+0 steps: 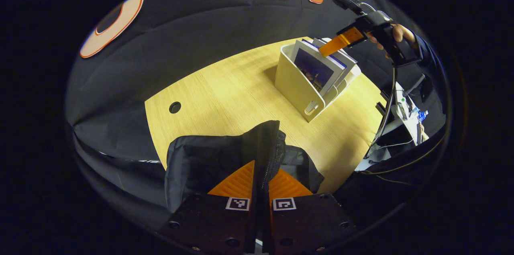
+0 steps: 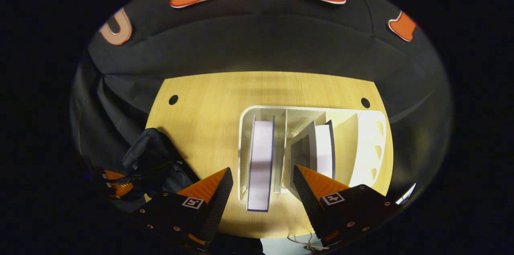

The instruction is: Open the schoolbag, grab two books from the bookshelf and put them into the schoolbag.

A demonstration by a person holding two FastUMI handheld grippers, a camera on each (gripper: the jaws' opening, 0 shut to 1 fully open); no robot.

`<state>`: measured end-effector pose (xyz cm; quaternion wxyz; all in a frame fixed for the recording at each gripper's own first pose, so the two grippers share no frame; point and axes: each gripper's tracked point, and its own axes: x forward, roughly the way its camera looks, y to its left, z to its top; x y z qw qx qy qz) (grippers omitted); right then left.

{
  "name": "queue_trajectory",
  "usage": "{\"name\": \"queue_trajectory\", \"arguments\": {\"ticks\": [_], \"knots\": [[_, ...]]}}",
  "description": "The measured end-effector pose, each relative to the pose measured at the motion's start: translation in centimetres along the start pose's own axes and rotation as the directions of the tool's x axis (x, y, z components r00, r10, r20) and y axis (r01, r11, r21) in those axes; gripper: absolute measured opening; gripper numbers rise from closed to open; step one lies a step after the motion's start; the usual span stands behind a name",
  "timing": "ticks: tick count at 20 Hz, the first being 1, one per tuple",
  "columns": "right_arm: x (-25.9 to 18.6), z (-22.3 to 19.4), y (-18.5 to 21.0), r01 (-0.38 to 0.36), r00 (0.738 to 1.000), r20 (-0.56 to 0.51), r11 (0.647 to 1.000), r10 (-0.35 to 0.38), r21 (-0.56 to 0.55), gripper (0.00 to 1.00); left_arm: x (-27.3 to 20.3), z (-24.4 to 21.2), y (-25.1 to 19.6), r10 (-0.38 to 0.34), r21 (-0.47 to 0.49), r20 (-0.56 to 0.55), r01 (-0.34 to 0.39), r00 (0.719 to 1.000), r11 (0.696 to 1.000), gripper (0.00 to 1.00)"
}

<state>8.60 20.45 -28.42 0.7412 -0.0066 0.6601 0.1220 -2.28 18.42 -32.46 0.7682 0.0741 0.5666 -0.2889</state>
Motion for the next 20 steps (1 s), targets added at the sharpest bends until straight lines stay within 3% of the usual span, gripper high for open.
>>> {"name": "queue_trajectory", "arguments": {"ticks": [5,7,10,15,16,17,18,20], "knots": [[3.0,0.1,-0.2,0.006,0.996,-0.090,1.000,-0.005,0.012,0.77,0.7,-0.3,-0.1,0.013,-0.036,-0.019,-0.014,1.000,0.999,0.07],[3.6,-0.3,-0.1,0.011,0.990,-0.138,1.000,-0.007,0.028,0.65,0.9,-0.4,-0.4,0.014,-0.042,-0.025,-0.015,1.000,0.999,0.07],[3.8,-0.3,-0.1,0.022,0.987,-0.161,0.998,-0.012,0.062,0.37,0.9,-0.6,-0.3,0.023,-0.045,-0.029,-0.024,0.999,0.999,0.07],[2.1,-0.8,-0.4,0.018,0.990,-0.140,0.997,-0.007,0.075,0.31,0.8,-0.7,-0.4,0.018,-0.050,-0.028,-0.019,0.999,0.999,0.07],[1.5,-0.9,-0.4,0.011,0.991,-0.132,0.997,-0.001,0.077,0.39,0.8,-0.6,-0.5,0.016,-0.051,-0.026,-0.018,1.000,0.999,0.07],[0.8,-1.4,-0.5,0.008,0.992,-0.128,0.997,0.001,0.072,0.22,0.9,-0.7,-0.7,0.015,-0.050,-0.025,-0.016,1.000,0.999,0.07],[0.3,-1.7,-0.5,0.011,0.993,-0.121,0.998,-0.004,0.057,0.30,0.9,-0.8,-0.8,0.012,-0.049,-0.023,-0.014,1.000,0.999,0.07],[-1.1,-3.3,-0.7,0.020,0.994,-0.109,0.999,-0.017,0.028,0.30,1.1,-1.2,-0.8,0.014,-0.034,-0.022,-0.015,1.000,0.999,0.07]]}}
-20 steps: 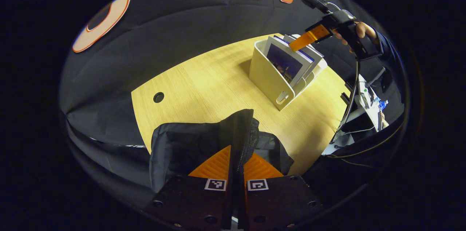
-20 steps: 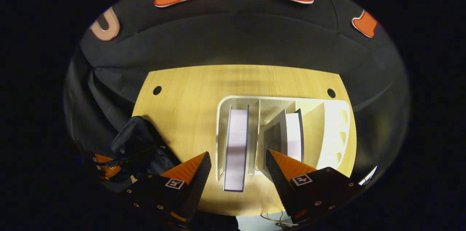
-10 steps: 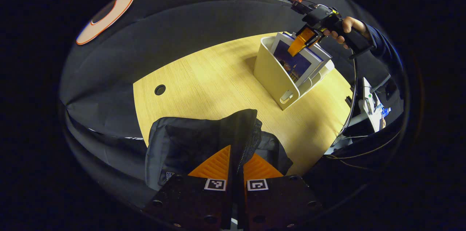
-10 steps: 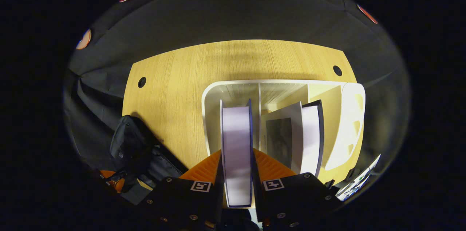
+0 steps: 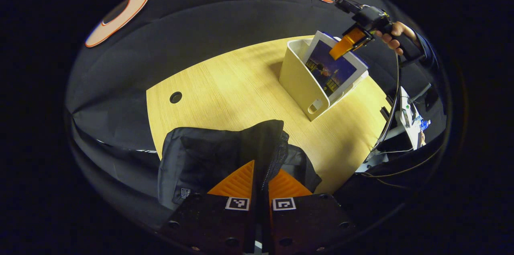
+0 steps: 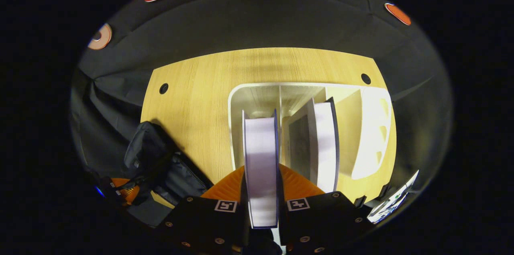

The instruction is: Open the schoolbag, grab two books from the bookshelf and put them into the schoolbag.

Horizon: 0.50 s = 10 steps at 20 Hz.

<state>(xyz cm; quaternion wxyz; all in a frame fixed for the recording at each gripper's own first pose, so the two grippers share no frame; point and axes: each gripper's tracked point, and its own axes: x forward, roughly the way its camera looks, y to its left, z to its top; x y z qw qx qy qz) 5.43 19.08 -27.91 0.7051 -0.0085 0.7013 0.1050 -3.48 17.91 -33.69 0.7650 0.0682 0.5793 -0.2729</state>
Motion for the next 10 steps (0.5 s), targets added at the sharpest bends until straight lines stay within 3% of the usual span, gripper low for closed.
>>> {"name": "queue_trajectory", "arguments": {"ticks": [6,10], "knots": [[-2.3,-6.3,0.5,-0.008,1.000,-0.008,0.999,0.007,-0.037,0.30,1.1,-1.2,-1.0,0.004,0.091,-0.020,-0.002,1.000,0.996,0.07],[-4.3,-9.0,0.1,-0.004,1.000,0.014,1.000,0.005,-0.018,0.30,1.3,-1.6,-1.1,-0.011,0.092,-0.026,0.013,1.000,0.996,0.07]]}}
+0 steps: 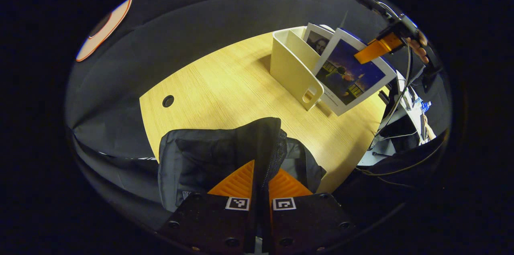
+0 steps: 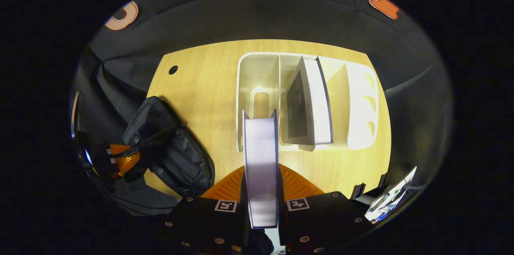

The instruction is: Open the schoolbag, grab two books from the bookshelf and put them into the schoolbag.

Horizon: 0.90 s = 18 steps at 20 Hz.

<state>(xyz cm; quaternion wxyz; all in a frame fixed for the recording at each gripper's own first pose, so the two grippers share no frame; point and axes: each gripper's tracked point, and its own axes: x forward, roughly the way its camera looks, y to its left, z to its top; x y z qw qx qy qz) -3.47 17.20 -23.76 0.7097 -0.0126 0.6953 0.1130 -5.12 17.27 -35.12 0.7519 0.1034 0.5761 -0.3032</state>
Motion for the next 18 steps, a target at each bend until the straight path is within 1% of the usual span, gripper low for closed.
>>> {"name": "queue_trajectory", "arguments": {"ticks": [3,6,9,14,17,18], "knots": [[-1.8,-2.2,0.4,-0.026,1.000,-0.003,1.000,0.026,-0.018,0.30,-0.1,-0.3,0.2,-0.007,0.001,-0.006,0.007,1.000,1.000,0.07],[-3.0,-4.6,0.8,-0.023,1.000,0.001,0.995,0.024,-0.101,0.30,-0.2,-0.5,0.2,-0.017,0.005,-0.009,0.017,1.000,1.000,0.07],[-4.1,-6.9,2.5,-0.059,0.998,-0.010,0.990,0.058,-0.130,0.30,0.3,-0.9,0.3,-0.023,0.000,-0.016,0.023,1.000,1.000,0.07],[-4.8,-7.5,5.4,-0.107,0.993,0.026,0.982,0.113,-0.155,0.30,-0.3,-0.6,0.4,-0.008,0.017,-0.003,0.008,1.000,1.000,0.07],[-5.2,-7.6,7.1,-0.165,0.984,0.047,0.976,0.173,-0.144,0.30,-1.1,-0.4,1.3,0.020,0.079,0.005,-0.020,1.000,0.997,0.07],[-5.3,-7.5,7.6,-0.188,0.979,0.056,0.973,0.197,-0.133,0.30,-1.5,-0.3,1.5,0.027,0.085,0.009,-0.028,1.000,0.996,0.07]]}}
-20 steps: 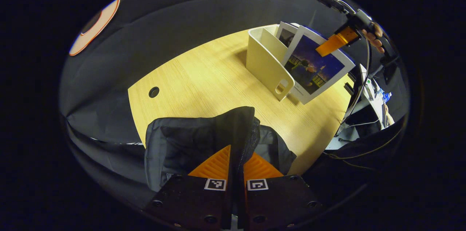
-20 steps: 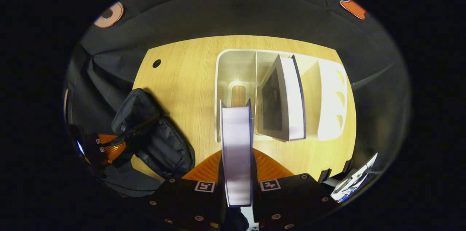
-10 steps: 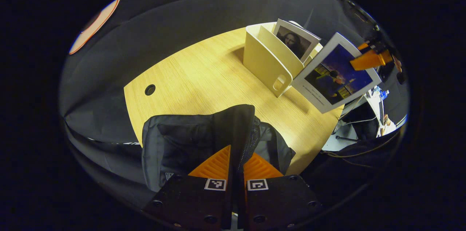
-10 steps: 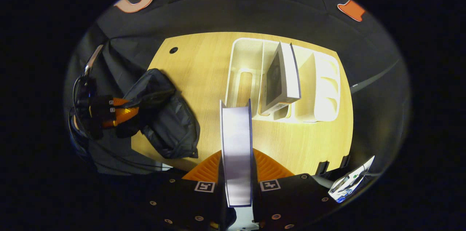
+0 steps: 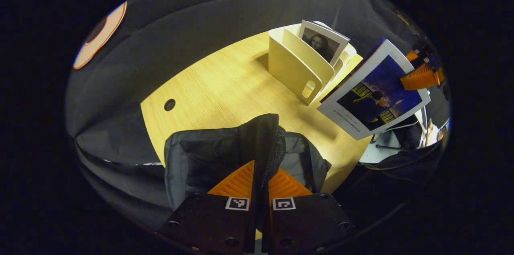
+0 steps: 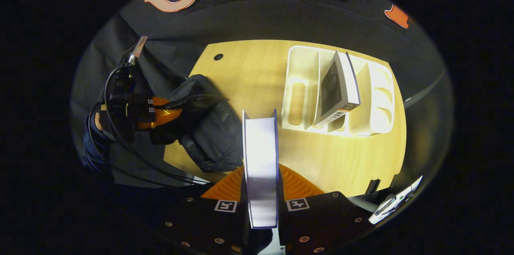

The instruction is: Open the schoolbag, grab two books from the bookshelf and put them into the schoolbag.

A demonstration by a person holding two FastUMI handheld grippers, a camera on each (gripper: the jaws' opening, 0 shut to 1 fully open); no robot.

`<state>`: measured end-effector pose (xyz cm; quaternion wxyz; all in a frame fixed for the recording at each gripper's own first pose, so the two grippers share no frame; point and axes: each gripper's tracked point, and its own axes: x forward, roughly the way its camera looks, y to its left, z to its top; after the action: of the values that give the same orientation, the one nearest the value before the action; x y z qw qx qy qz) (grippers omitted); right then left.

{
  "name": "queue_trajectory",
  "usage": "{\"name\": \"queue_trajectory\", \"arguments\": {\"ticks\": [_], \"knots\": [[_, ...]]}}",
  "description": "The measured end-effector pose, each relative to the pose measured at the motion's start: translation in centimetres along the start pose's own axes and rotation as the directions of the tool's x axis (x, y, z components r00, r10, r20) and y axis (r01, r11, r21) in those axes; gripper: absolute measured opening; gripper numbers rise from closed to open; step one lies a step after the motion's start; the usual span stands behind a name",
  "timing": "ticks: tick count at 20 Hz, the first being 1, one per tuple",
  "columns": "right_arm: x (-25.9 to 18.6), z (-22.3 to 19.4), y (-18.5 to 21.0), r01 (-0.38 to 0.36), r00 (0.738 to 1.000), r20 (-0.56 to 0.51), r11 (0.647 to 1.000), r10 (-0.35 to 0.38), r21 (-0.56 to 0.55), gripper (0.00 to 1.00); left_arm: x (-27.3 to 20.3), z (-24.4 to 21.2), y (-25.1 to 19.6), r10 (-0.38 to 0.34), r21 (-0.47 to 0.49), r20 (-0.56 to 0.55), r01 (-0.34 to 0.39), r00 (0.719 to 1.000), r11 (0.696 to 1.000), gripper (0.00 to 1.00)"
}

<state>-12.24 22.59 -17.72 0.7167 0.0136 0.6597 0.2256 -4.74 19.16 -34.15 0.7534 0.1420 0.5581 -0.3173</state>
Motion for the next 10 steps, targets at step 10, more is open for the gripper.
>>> {"name": "queue_trajectory", "arguments": {"ticks": [10], "knots": [[1.0,0.9,3.7,-0.252,0.963,0.152,0.940,0.221,0.228,0.30,-1.9,1.5,1.4,0.001,-0.051,0.033,0.001,0.999,0.999,0.05]]}}
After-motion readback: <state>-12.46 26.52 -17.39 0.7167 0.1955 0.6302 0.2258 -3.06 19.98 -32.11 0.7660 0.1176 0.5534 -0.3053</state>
